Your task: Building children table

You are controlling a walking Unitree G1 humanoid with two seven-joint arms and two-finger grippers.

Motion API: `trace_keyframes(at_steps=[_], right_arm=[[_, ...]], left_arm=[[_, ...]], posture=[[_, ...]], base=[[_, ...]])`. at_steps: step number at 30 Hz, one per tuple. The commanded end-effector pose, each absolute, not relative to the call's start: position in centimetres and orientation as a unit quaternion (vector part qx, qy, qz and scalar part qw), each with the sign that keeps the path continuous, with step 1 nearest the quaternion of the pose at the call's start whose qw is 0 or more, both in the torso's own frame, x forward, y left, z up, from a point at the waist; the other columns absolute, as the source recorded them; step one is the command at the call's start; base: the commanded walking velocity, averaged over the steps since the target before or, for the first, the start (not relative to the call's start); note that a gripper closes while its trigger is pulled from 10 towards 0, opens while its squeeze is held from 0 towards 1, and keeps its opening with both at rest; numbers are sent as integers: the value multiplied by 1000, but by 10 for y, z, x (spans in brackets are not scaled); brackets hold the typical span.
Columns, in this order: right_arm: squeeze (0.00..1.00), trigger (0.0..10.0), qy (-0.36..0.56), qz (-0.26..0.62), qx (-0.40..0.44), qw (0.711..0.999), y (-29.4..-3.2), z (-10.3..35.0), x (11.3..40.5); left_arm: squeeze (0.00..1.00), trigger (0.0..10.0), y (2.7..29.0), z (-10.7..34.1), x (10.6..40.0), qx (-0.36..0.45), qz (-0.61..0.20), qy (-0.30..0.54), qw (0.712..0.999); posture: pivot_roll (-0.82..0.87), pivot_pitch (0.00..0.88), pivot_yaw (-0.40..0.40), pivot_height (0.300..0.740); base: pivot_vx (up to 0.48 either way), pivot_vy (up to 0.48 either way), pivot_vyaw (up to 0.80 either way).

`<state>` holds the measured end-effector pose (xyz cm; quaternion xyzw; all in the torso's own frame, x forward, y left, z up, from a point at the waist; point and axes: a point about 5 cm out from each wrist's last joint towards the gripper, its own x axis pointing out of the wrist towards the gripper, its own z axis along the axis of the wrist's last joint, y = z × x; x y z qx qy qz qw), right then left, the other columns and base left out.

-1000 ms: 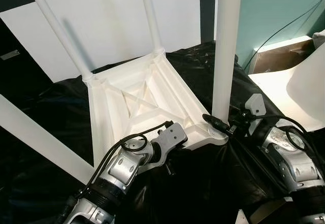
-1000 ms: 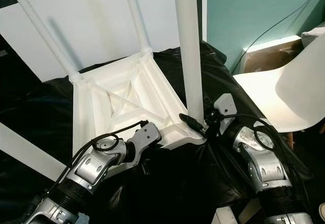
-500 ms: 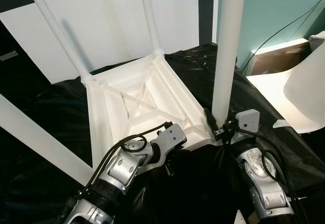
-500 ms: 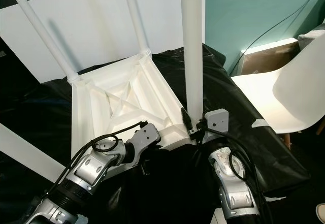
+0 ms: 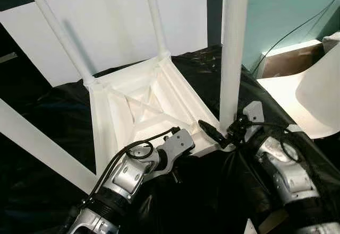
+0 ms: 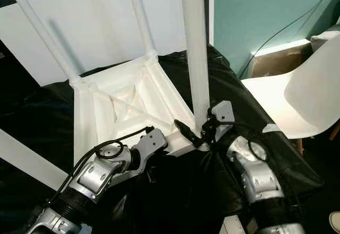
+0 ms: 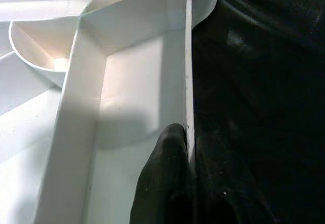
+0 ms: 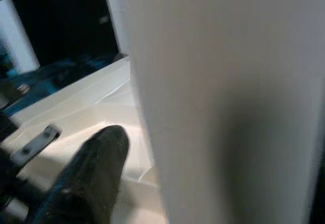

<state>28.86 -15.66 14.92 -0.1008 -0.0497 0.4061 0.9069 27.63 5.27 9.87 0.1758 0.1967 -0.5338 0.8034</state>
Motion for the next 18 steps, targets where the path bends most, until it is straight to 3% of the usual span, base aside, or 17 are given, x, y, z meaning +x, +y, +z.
trace_keyframes(at_steps=[1, 3, 11, 12, 13, 15, 16, 18], right_arm=[[0, 0, -13, 462, -89, 882, -151, 139, 282], [0, 0, 27, 489, -62, 869, -157, 135, 279], [0, 0, 26, 465, -31, 884, -158, 131, 277], [0, 0, 1, 430, -19, 902, -151, 129, 275], [0, 0, 1, 430, -19, 902, -151, 129, 275], [0, 0, -49, 305, -14, 951, -146, 127, 274], [0, 0, -49, 305, -14, 951, -146, 127, 274], [0, 0, -64, 200, -16, 978, -149, 124, 271]], left_arm=[[0, 10000, 69, 67, 272, 168, -479, 264, 820], [0, 10000, 67, 68, 273, 167, -480, 263, 820], [0, 10000, 67, 67, 273, 165, -477, 262, 822], [0, 10000, 67, 66, 272, 165, -477, 263, 822], [0, 10000, 67, 66, 272, 165, -477, 263, 822], [0, 10000, 67, 66, 272, 165, -478, 263, 822], [0, 10000, 67, 66, 272, 165, -478, 263, 822], [0, 10000, 67, 66, 272, 165, -478, 263, 821]], posture=[[-15, 0, 105, 740], [-15, 0, 105, 740], [-21, 0, 95, 740], [-21, 0, 94, 740], [-21, 0, 94, 740], [-21, 0, 95, 740], [-21, 0, 95, 740], [-15, 0, 92, 740]], base=[[0, 0, 0], [0, 0, 0], [0, 0, 0], [0, 0, 0], [0, 0, 0], [0, 0, 0], [0, 0, 0], [0, 0, 0]])
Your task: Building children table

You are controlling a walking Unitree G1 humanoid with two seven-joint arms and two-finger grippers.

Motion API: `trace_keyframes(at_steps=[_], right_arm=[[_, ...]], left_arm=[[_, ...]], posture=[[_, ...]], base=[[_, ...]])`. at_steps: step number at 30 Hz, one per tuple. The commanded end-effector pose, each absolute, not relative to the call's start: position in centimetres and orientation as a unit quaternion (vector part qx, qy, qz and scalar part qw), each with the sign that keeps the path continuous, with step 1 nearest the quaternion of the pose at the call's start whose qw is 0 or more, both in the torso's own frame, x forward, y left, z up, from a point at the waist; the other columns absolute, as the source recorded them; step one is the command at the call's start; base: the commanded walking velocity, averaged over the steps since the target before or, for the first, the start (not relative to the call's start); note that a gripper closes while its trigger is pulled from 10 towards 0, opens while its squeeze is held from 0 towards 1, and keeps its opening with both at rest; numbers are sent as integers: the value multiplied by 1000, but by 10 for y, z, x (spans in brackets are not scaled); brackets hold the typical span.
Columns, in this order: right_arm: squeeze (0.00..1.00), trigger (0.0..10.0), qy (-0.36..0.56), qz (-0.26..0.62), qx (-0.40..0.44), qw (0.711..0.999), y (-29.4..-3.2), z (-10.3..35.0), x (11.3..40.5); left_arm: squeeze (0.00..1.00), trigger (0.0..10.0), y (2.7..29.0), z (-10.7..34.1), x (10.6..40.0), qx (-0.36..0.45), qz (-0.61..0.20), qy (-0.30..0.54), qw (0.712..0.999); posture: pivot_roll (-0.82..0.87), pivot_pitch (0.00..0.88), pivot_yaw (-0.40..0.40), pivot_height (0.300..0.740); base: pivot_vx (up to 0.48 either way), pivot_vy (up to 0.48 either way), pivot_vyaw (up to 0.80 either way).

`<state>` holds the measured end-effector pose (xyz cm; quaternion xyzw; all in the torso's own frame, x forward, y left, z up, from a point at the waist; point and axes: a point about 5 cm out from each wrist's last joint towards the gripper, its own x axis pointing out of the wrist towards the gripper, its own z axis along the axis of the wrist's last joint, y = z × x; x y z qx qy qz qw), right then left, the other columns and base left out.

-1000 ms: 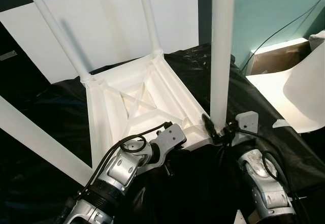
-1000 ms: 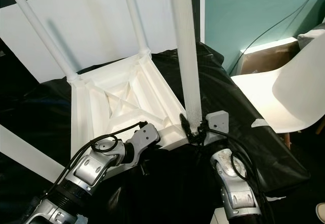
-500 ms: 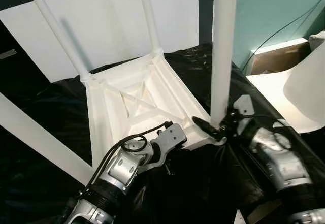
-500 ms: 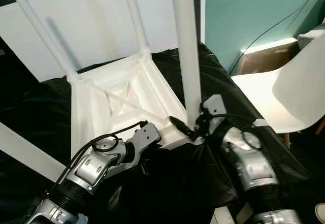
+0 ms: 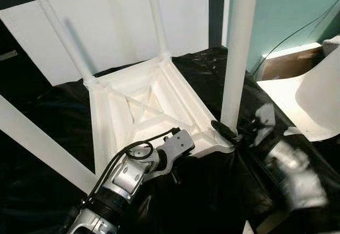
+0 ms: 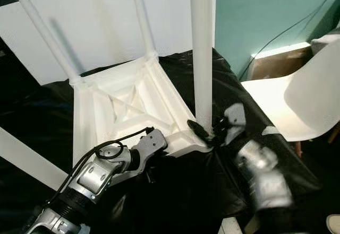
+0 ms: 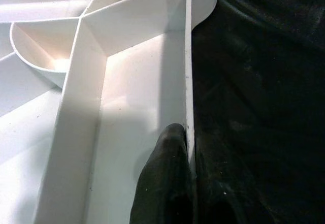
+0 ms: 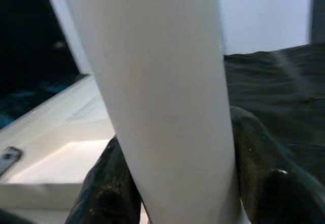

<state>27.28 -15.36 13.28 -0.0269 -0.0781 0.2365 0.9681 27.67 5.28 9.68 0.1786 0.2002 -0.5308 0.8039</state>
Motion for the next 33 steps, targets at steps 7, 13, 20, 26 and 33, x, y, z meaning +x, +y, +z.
trace_keyframes(at_steps=[7, 13, 20, 26, 33], right_arm=[[0, 0, -78, 119, -30, 989, -152, 124, 265], [1000, 10000, -68, 179, -32, 981, -147, 122, 267], [0, 10000, -86, 263, -59, 959, -149, 134, 276], [0, 10000, -85, 299, -75, 947, -158, 144, 285], [0, 0, -8, 361, -12, 932, -170, 144, 297]], left_arm=[[0, 10000, 67, 66, 273, 167, -477, 263, 822], [0, 10000, 68, 65, 272, 168, -479, 265, 820], [0, 10000, 65, 65, 273, 167, -480, 263, 820], [0, 10000, 64, 65, 273, 167, -481, 263, 819], [0, 10000, 64, 65, 272, 165, -482, 262, 820]], posture=[[-15, 0, 92, 740], [-25, 0, 99, 740], [-33, 0, 99, 740], [-33, 0, 98, 740], [-26, 0, 92, 740]], base=[[0, 0, 0], [0, 0, 0], [0, 0, 0], [0, 0, 0], [0, 0, 0]])
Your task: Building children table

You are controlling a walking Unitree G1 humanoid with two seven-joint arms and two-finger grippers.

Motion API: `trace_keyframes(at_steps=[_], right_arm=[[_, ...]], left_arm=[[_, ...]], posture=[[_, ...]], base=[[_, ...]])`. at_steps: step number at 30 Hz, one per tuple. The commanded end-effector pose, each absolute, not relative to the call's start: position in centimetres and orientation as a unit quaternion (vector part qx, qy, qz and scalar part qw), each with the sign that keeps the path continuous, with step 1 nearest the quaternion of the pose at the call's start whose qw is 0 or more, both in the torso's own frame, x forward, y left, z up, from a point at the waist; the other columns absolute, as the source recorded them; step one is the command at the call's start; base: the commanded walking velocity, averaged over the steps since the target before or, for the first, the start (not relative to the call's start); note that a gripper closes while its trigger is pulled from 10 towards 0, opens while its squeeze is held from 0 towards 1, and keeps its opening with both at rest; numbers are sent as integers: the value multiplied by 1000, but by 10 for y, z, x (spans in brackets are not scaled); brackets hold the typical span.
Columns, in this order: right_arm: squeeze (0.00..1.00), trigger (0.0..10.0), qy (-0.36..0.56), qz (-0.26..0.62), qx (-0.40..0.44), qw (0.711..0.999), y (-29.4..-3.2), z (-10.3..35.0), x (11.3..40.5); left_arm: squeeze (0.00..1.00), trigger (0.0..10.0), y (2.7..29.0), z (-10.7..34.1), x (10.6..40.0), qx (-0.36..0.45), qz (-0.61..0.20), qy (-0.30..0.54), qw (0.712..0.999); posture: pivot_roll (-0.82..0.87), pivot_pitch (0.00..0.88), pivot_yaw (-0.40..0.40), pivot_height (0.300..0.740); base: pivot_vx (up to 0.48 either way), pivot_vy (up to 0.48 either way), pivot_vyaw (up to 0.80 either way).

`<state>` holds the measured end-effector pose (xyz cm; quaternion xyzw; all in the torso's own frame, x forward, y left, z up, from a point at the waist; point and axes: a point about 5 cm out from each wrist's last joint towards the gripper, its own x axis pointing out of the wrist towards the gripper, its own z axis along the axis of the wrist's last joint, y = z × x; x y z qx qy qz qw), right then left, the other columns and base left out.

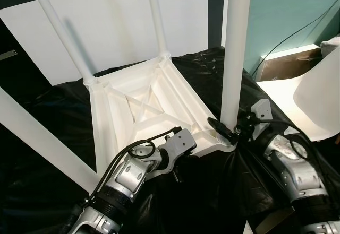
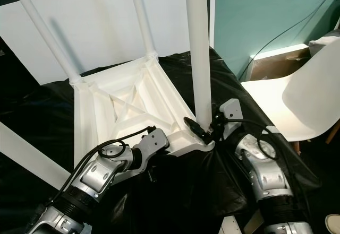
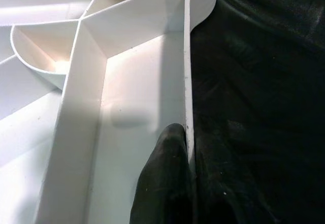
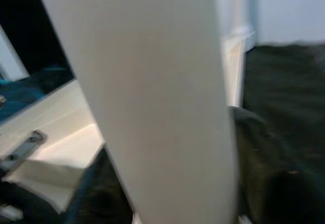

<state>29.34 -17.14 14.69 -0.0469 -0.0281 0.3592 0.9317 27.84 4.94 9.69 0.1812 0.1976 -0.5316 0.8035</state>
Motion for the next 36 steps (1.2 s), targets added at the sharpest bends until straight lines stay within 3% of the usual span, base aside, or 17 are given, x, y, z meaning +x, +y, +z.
trace_keyframes(at_steps=[1, 5, 9, 10, 14, 19, 20, 21, 22, 23, 25, 29, 30, 36], right_arm=[[0, 0, -8, 361, -12, 932, -170, 144, 297], [0, 0, -15, 350, 0, 936, -157, 139, 287], [0, 0, -71, 229, -42, 970, -137, 131, 266], [0, 0, -71, 229, -42, 970, -137, 131, 266], [0, 0, -98, 69, -89, 989, -154, 132, 264], [0, 0, -95, 42, -87, 991, -160, 134, 264], [0, 8118, -81, 64, -92, 990, -158, 130, 264], [0, 10000, -80, 83, -95, 989, -156, 129, 264], [0, 10000, -80, 98, -93, 988, -154, 129, 264], [992, 10000, -80, 106, -91, 987, -152, 129, 264], [1000, 10000, -77, 132, -72, 986, -149, 129, 265], [1000, 10000, -77, 190, -70, 976, -143, 129, 266], [0, 10000, -73, 213, -71, 972, -143, 128, 267], [0, 10000, -65, 269, -96, 956, -157, 133, 282]], left_arm=[[0, 10000, 64, 65, 272, 165, -482, 262, 820], [0, 10000, 66, 65, 272, 164, -481, 262, 820], [0, 10000, 66, 65, 272, 168, -482, 263, 819], [0, 10000, 66, 65, 272, 168, -482, 263, 819], [0, 10000, 67, 68, 275, 167, -477, 259, 823], [0, 10000, 68, 67, 274, 162, -474, 261, 825], [0, 10000, 68, 65, 272, 163, -477, 264, 823], [0, 10000, 67, 65, 272, 164, -479, 265, 821], [0, 10000, 67, 64, 271, 164, -480, 265, 820], [0, 10000, 67, 64, 271, 165, -480, 265, 820], [0, 10000, 67, 65, 272, 165, -480, 264, 820], [0, 10000, 67, 66, 274, 165, -479, 263, 821], [0, 10000, 66, 67, 275, 164, -477, 262, 823], [0, 10000, 65, 66, 272, 158, -477, 263, 824]], posture=[[-26, 0, 92, 740], [-28, 0, 97, 740], [-27, 0, 94, 740], [-27, 0, 94, 740], [-14, 0, 89, 740], [-20, 0, 92, 740], [-20, 0, 92, 740], [-26, 0, 97, 740], [-26, 0, 97, 740], [-26, 0, 97, 740], [-30, 0, 99, 740], [-32, 0, 99, 740], [-30, 0, 97, 740], [-31, 0, 93, 740]], base=[[0, 0, 0], [0, 0, 0], [0, 0, 0], [0, 0, 0], [0, 0, 0], [0, 0, 0], [0, 0, 0], [0, 0, 0], [0, 0, 0], [0, 0, 0], [0, 0, 0], [0, 0, 0], [0, 0, 0], [0, 0, 0]])
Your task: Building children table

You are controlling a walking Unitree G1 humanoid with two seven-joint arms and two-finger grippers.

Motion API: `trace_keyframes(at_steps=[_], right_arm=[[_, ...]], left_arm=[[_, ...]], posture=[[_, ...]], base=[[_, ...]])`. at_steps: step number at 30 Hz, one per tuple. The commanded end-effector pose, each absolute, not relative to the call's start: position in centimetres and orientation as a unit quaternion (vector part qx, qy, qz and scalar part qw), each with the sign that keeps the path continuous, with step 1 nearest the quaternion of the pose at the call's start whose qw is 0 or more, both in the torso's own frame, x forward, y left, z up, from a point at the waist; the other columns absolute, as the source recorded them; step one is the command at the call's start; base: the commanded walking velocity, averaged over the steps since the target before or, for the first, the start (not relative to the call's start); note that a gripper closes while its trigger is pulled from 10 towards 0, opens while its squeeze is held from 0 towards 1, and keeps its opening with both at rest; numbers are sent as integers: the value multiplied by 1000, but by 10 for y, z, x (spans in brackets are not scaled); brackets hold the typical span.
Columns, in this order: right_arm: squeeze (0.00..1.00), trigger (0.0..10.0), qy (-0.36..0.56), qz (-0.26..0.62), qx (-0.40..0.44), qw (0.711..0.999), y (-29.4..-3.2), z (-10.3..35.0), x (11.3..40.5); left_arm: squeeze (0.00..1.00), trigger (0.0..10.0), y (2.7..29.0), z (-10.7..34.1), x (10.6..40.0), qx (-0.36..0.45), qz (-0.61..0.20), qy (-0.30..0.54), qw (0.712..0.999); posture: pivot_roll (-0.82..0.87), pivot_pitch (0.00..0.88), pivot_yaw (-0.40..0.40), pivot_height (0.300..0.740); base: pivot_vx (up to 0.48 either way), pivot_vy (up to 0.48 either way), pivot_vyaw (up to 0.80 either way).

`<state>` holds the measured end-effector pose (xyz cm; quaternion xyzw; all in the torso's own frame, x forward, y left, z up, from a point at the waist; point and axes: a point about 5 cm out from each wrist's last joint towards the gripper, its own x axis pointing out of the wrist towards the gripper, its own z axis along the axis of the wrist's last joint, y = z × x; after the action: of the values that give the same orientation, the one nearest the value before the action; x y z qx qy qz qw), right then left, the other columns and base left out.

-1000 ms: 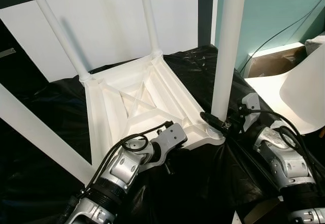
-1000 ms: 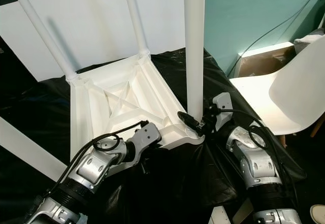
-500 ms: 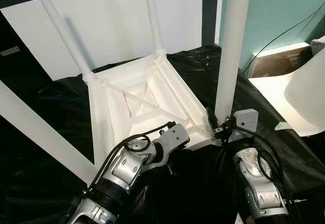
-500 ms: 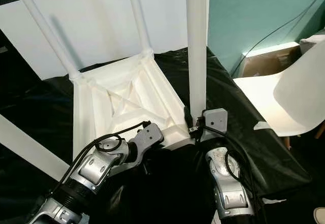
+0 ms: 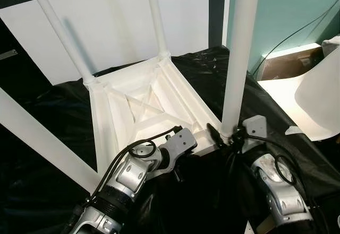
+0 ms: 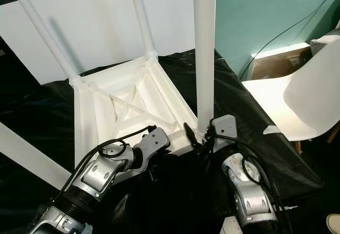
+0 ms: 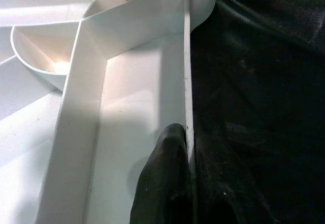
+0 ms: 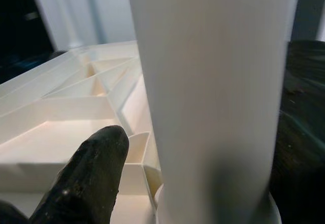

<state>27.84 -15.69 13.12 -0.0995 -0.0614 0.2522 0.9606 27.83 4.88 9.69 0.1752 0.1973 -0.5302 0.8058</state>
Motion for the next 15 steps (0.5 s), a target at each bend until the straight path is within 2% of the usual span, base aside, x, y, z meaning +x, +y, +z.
trace_keyframes(at_steps=[1, 2, 3, 4, 7, 8, 12, 15], right_arm=[[0, 10000, -65, 269, -96, 956, -157, 133, 282], [0, 10000, -64, 278, -101, 953, -159, 135, 284], [0, 5176, -47, 303, -101, 946, -159, 134, 285], [0, 2471, -22, 332, -98, 938, -159, 130, 284], [0, 2471, -4, 351, -94, 932, -158, 127, 283], [0, 0, 12, 388, -87, 917, -154, 123, 274], [0, 0, 19, 408, -47, 912, -141, 115, 254], [0, 0, 13, 394, -39, 918, -138, 113, 252]], left_arm=[[0, 10000, 65, 66, 272, 158, -477, 263, 824], [0, 10000, 64, 65, 271, 158, -477, 264, 823], [0, 10000, 64, 65, 271, 157, -478, 264, 823], [0, 10000, 64, 64, 271, 156, -477, 265, 823], [0, 10000, 64, 64, 271, 156, -477, 265, 823], [0, 10000, 64, 65, 271, 156, -477, 264, 824], [0, 10000, 65, 67, 275, 156, -471, 261, 828], [0, 10000, 65, 67, 275, 156, -470, 261, 829]], posture=[[-31, 0, 93, 740], [-31, 0, 93, 740], [-32, 0, 91, 740], [-36, 0, 91, 740], [-36, 0, 91, 740], [-30, 0, 85, 740], [-26, 0, 78, 740], [-27, 0, 77, 740]], base=[[0, 0, 0], [0, 0, 0], [0, 0, 0], [0, 0, 0], [0, 0, 0], [0, 0, 0], [0, 0, 0], [0, 0, 0]])
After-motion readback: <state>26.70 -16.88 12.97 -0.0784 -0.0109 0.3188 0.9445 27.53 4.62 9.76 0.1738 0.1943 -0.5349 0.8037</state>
